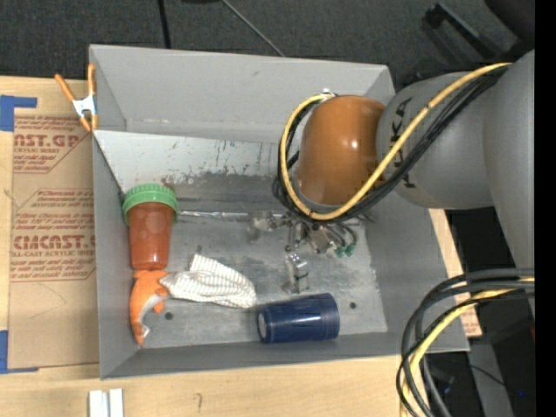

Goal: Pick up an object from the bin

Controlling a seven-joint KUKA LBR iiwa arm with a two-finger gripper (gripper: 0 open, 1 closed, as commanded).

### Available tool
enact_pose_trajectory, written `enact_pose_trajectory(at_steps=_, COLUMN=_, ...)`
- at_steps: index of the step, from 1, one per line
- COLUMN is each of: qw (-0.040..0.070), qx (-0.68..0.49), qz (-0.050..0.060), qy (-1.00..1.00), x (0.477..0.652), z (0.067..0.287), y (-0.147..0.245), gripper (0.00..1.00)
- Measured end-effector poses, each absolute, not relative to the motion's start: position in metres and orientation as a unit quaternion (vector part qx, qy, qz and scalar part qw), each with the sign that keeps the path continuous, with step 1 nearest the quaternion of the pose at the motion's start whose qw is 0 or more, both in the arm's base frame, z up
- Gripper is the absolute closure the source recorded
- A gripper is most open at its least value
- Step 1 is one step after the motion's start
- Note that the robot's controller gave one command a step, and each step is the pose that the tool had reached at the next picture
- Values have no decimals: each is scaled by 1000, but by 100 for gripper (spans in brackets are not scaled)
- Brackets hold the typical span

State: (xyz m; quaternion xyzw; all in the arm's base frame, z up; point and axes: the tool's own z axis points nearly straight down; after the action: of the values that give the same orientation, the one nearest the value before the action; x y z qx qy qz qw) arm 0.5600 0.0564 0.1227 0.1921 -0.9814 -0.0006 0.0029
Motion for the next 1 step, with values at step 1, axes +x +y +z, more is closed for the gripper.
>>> enact_pose_trajectory(at_steps=1, qw=-3, qx=194, qz=0, qy=-981, x=560, z=144, y=104, gripper=0)
